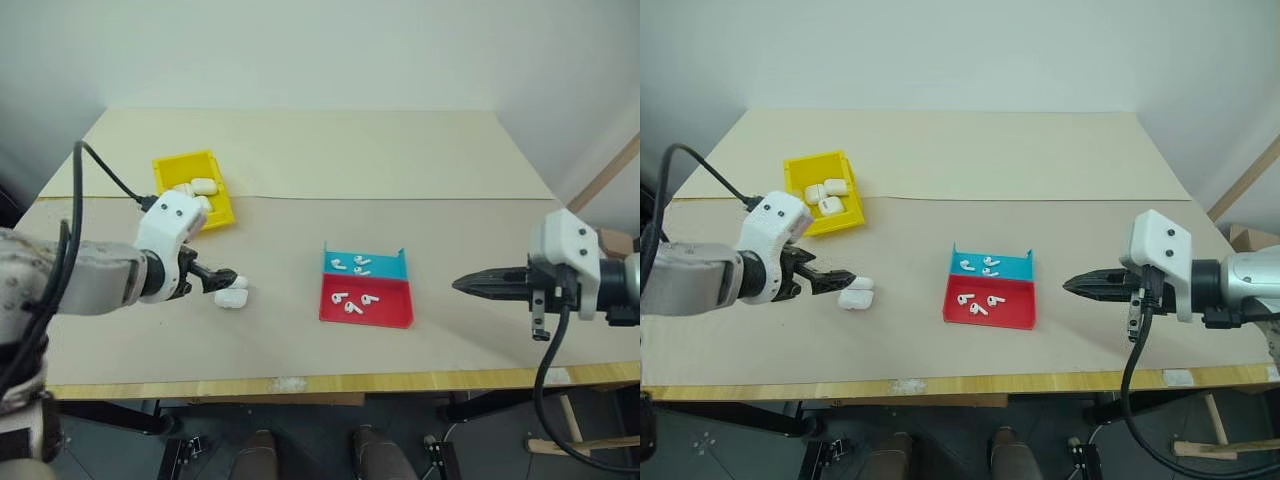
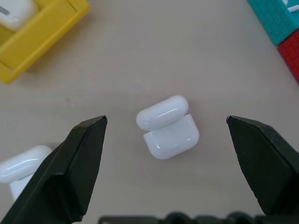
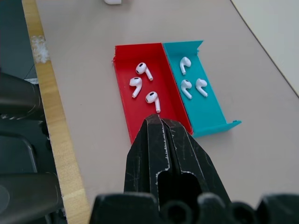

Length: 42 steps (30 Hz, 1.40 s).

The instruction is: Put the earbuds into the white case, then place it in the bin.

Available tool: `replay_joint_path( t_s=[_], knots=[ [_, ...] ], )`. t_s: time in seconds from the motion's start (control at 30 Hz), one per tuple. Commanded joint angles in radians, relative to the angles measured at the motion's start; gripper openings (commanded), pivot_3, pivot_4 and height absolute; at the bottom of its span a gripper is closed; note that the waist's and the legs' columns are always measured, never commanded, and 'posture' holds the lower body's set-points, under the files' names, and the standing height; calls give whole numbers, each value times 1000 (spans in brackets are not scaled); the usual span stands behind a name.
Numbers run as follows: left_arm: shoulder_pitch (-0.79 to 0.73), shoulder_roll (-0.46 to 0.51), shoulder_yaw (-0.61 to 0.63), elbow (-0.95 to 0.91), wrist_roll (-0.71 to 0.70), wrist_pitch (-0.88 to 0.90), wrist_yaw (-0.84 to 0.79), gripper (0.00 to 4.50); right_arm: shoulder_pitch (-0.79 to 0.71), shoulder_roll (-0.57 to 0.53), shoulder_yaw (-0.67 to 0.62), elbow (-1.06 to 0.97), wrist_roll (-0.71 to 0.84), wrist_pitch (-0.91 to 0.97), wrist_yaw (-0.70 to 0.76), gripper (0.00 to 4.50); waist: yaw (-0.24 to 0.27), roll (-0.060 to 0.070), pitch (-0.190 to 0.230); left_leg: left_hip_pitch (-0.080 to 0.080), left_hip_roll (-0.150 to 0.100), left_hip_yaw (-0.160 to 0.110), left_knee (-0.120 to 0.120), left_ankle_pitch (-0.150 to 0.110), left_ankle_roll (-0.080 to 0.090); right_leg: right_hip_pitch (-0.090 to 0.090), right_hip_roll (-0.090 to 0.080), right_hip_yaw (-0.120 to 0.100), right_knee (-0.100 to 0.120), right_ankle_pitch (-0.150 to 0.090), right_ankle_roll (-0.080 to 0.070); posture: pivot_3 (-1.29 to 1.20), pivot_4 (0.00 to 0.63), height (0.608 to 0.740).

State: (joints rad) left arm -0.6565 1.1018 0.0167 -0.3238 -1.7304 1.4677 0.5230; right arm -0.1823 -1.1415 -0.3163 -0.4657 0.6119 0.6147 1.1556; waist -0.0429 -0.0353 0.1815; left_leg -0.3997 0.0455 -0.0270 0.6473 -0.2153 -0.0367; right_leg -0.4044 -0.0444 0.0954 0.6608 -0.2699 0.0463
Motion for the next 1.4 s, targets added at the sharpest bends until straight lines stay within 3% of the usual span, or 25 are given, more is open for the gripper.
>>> replay_joint_path(
  t_s=[0.03,0.4,0.7,0.93,1.4],
  knots=[
    [-33,47,-160,16,-242,-194,164,4462,3,-17,-58,-24,17,14,-7,0,4,1,0,0,-1,0,0,0,0,0,-1,0,0,0,0,0,150,740],
    [-34,-117,-293,1,-242,-365,493,4462,15,-14,-57,-33,22,47,-21,0,31,1,0,0,-3,1,0,1,-1,1,-1,0,-1,0,0,0,150,740],
    [17,-243,-275,-23,-242,-432,783,4462,33,-27,-77,-33,22,61,-7,0,35,1,-1,0,-3,1,2,1,-1,2,-1,0,0,0,0,0,150,740],
    [29,-284,-248,10,-242,-409,856,4462,53,-25,-89,-41,17,72,-10,0,39,0,-1,0,-3,1,2,1,-1,2,-2,0,0,0,0,0,150,740],
    [-4,-321,-248,122,-242,-309,822,4462,105,-17,-128,-69,25,86,-25,0,46,0,-1,0,-4,0,3,1,-1,2,-2,0,0,0,0,0,150,740]
  ],
)
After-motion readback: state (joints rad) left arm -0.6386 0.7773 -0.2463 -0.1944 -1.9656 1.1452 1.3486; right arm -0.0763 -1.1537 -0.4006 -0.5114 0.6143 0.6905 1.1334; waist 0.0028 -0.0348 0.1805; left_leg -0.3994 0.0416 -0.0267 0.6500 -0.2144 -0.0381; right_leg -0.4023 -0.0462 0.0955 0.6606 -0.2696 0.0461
